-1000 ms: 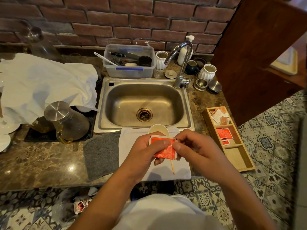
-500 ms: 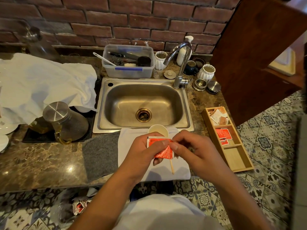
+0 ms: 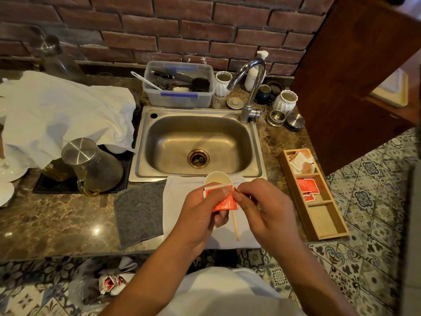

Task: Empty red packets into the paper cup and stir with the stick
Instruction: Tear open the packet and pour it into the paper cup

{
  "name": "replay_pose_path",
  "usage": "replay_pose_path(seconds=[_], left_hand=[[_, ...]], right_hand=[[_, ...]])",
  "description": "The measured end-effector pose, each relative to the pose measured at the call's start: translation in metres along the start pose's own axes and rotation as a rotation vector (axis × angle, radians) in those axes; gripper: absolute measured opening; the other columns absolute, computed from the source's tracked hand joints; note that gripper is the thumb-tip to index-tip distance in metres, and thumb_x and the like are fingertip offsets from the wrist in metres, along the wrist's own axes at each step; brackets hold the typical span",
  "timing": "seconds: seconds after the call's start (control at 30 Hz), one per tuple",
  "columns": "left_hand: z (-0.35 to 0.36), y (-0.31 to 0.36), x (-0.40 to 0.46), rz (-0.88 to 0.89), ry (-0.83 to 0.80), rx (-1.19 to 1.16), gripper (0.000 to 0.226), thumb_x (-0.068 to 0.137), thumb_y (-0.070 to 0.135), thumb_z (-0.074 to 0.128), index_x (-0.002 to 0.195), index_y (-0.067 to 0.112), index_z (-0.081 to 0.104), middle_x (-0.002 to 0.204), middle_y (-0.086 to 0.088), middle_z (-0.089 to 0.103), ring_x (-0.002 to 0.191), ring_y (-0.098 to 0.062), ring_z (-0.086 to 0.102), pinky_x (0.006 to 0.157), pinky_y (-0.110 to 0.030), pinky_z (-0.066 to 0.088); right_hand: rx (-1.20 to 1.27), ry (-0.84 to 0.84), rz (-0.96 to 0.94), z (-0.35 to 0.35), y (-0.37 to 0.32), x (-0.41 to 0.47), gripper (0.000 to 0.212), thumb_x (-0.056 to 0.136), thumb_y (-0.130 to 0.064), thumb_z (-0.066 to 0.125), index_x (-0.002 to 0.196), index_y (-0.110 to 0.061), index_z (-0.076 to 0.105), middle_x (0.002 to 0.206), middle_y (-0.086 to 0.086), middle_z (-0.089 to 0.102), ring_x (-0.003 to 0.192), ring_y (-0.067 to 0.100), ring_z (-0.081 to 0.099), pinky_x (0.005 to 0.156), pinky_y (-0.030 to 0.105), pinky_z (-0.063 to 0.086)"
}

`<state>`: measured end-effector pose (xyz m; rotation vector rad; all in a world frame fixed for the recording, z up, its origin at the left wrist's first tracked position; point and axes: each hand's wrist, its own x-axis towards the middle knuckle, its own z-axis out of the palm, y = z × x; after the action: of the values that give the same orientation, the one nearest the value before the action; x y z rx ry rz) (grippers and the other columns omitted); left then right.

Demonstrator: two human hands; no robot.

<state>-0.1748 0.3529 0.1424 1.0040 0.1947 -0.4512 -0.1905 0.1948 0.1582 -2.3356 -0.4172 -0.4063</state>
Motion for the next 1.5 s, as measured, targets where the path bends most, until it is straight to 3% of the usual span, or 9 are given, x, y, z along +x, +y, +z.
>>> replay_pose_path(seconds=[0.13,0.27,0.37,0.53,0.8,0.9,1.07,1.3,1.5], left_hand=[[0.001,0.001,-0.001,0.029,-0.004,0.044,0.017,0.095,0.018,0.064,0.079,0.012,0.069,0.053,-0.005,0.05,0.042,-0.011,0.041,0.047,-0.025,0.033],[0.0,0.006,-0.004,0.12,-0.038,0.099,0.017,0.091,0.022,0.063,0.082,0.021,0.077,0.058,-0.006,0.056,0.044,-0.012,0.046,0.043,-0.022,0.038],[-0.004,0.012,-0.003,0.099,-0.085,0.113,0.014,0.087,0.027,0.067,0.083,0.018,0.077,0.059,-0.006,0.057,0.046,-0.012,0.047,0.044,-0.022,0.038],[-0.006,0.016,-0.006,0.076,-0.206,0.078,0.024,0.093,0.025,0.058,0.095,0.009,0.075,0.052,-0.007,0.056,0.039,-0.012,0.043,0.042,-0.022,0.037],[-0.006,0.014,-0.008,0.098,-0.141,0.188,0.018,0.088,0.022,0.064,0.075,0.021,0.076,0.053,-0.005,0.059,0.044,-0.011,0.051,0.044,-0.021,0.04],[-0.007,0.013,-0.009,0.108,-0.132,0.204,0.015,0.085,0.03,0.07,0.078,0.019,0.076,0.055,-0.005,0.058,0.046,-0.012,0.051,0.045,-0.022,0.041],[-0.008,0.012,-0.01,0.102,-0.099,0.229,0.021,0.089,0.023,0.065,0.071,0.02,0.074,0.055,-0.005,0.059,0.046,-0.013,0.05,0.046,-0.023,0.04],[-0.002,0.009,-0.011,0.077,-0.039,0.213,0.02,0.096,0.019,0.064,0.081,0.011,0.074,0.055,-0.005,0.058,0.045,-0.013,0.046,0.048,-0.025,0.037],[0.004,0.002,-0.01,-0.012,0.045,0.109,0.022,0.096,0.019,0.063,0.077,0.009,0.068,0.056,-0.006,0.057,0.041,-0.01,0.044,0.046,-0.023,0.033]], right_hand=[[0.076,-0.025,0.098,0.001,-0.001,-0.003,0.023,0.099,-0.035,0.057,0.101,-0.016,0.07,0.087,-0.008,0.069,0.079,0.007,0.064,0.066,0.022,0.052],[0.687,-0.259,0.455,-0.014,-0.001,0.001,0.019,0.093,-0.03,0.065,0.098,-0.012,0.067,0.08,-0.001,0.069,0.071,0.011,0.067,0.062,0.03,0.055],[0.785,-0.348,0.457,-0.018,0.003,0.001,0.008,0.094,-0.015,0.066,0.096,-0.007,0.066,0.077,0.005,0.068,0.069,0.017,0.066,0.061,0.035,0.053],[0.912,-0.277,0.452,-0.016,0.001,0.004,0.018,0.09,-0.023,0.068,0.094,-0.005,0.065,0.076,0.009,0.067,0.066,0.024,0.063,0.058,0.033,0.053],[0.784,-0.347,0.428,-0.016,-0.002,0.006,0.021,0.092,-0.031,0.065,0.096,-0.011,0.067,0.08,0.018,0.066,0.071,0.02,0.066,0.062,0.034,0.052],[0.691,-0.338,0.395,-0.018,-0.002,0.007,0.024,0.09,-0.035,0.066,0.095,-0.012,0.068,0.081,0.014,0.068,0.072,0.02,0.067,0.063,0.032,0.053],[0.589,-0.357,0.332,-0.022,-0.002,0.008,0.015,0.093,-0.035,0.065,0.096,-0.021,0.07,0.085,0.003,0.071,0.078,0.018,0.068,0.068,0.025,0.052],[0.45,-0.207,0.229,-0.011,-0.001,-0.001,0.011,0.096,-0.028,0.063,0.092,-0.019,0.068,0.081,-0.009,0.066,0.075,0.02,0.064,0.065,0.026,0.05],[0.07,-0.044,0.041,0.003,0.004,-0.009,0.009,0.097,-0.019,0.062,0.099,-0.014,0.069,0.088,-0.005,0.066,0.078,0.008,0.058,0.069,0.018,0.046]])
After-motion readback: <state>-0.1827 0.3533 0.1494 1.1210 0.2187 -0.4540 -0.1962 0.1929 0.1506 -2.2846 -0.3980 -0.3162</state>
